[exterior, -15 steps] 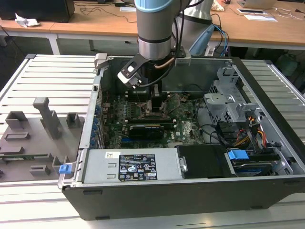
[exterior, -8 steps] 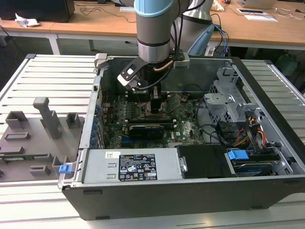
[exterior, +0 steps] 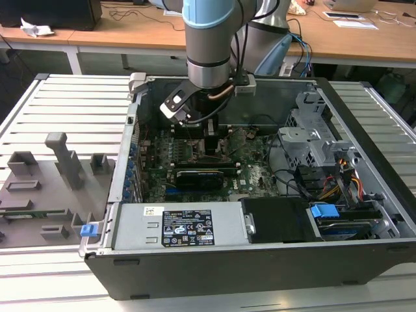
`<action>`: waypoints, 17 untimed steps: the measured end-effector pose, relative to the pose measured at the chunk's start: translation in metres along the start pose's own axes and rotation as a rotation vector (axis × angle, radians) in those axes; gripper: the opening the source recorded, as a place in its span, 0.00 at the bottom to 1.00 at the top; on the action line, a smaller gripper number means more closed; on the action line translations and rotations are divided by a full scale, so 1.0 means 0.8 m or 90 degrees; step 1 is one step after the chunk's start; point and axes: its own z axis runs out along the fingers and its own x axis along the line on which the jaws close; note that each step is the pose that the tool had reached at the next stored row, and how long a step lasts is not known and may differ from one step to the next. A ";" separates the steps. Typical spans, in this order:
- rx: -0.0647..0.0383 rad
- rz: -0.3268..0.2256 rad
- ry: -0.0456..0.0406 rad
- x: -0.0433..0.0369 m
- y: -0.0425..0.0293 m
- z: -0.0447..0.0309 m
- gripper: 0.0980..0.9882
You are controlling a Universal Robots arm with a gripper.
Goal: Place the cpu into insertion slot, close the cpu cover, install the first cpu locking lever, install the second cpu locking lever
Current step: 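Place the cpu into insertion slot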
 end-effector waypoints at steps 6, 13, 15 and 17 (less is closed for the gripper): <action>0.001 0.002 -0.0003 0.005 -0.0026 0.0108 0.48; 0.002 0.004 -0.0004 0.005 -0.0008 0.0143 0.48; 0.002 0.005 -0.0005 0.005 -0.0008 0.0153 0.48; 0.002 0.005 -0.0006 0.005 -0.0009 0.0163 0.48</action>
